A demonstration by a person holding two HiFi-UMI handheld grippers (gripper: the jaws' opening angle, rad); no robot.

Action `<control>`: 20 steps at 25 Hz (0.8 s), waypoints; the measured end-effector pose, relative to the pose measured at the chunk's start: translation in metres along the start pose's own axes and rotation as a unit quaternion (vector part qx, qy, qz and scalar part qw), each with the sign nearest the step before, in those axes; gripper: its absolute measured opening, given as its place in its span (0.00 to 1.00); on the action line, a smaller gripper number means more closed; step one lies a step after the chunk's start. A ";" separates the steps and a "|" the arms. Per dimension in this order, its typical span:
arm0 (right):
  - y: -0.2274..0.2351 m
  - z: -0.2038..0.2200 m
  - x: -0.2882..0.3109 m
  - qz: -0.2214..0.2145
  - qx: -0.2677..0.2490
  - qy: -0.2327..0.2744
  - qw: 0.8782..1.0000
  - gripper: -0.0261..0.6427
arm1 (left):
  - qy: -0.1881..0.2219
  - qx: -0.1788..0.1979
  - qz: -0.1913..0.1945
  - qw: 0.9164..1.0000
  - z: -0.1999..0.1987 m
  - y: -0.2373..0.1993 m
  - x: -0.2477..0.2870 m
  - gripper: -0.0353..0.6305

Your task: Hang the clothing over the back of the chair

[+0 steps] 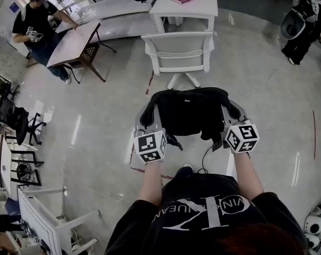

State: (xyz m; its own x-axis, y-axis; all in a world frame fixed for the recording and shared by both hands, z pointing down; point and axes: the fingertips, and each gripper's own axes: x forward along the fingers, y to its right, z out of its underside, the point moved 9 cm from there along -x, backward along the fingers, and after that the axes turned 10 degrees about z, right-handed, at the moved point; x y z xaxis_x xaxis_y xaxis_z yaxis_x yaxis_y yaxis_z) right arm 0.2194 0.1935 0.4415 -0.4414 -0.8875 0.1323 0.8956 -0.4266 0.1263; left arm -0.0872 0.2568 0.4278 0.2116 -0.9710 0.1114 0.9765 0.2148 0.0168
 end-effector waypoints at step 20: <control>-0.007 -0.025 0.114 0.015 0.002 0.016 1.000 0.07 | 0.010 0.008 0.022 1.000 -0.020 -0.083 0.092 0.11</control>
State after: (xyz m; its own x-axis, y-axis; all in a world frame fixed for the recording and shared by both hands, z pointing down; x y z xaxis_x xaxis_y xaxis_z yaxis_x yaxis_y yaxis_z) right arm 0.1641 0.0908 0.4315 -0.4119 -0.9053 0.1040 0.9083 -0.3988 0.1262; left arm -0.1475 0.1477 0.4170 0.2553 -0.9624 0.0929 0.9655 0.2588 0.0281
